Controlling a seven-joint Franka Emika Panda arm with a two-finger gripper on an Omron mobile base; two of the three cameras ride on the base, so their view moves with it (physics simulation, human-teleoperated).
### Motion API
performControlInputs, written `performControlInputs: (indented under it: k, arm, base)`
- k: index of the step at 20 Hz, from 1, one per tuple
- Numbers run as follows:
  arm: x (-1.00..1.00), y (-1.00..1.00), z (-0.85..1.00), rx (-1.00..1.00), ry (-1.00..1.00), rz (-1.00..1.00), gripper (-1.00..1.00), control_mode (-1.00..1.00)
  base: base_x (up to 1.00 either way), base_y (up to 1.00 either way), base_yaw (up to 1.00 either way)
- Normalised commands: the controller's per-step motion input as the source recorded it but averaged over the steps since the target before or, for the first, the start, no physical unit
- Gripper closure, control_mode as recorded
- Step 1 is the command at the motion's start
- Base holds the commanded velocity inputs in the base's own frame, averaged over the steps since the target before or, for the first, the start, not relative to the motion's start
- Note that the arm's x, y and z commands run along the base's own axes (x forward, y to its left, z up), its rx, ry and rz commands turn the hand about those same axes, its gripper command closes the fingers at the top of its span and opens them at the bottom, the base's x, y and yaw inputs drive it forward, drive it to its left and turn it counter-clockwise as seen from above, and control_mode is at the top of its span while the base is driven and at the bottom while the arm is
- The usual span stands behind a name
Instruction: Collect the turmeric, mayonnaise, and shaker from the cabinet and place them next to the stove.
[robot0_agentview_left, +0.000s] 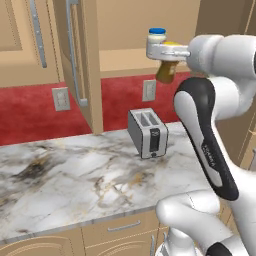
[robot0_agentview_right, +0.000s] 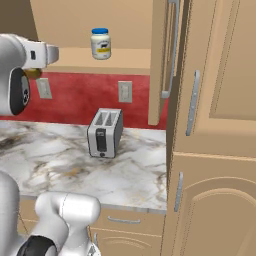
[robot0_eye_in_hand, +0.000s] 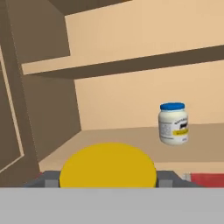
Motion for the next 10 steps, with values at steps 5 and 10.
performControlInputs:
  k: [5, 10]
  arm:
    - [-0.79, -0.59, -0.18, 0.0, 0.0, 0.15, 1.0, -1.0]
    - [-0.74, -0.45, -0.32, 0.0, 0.0, 0.1, 1.0, -1.0]
  base:
    - [0.0, 0.0, 0.0]
    - [0.0, 0.0, 0.0]
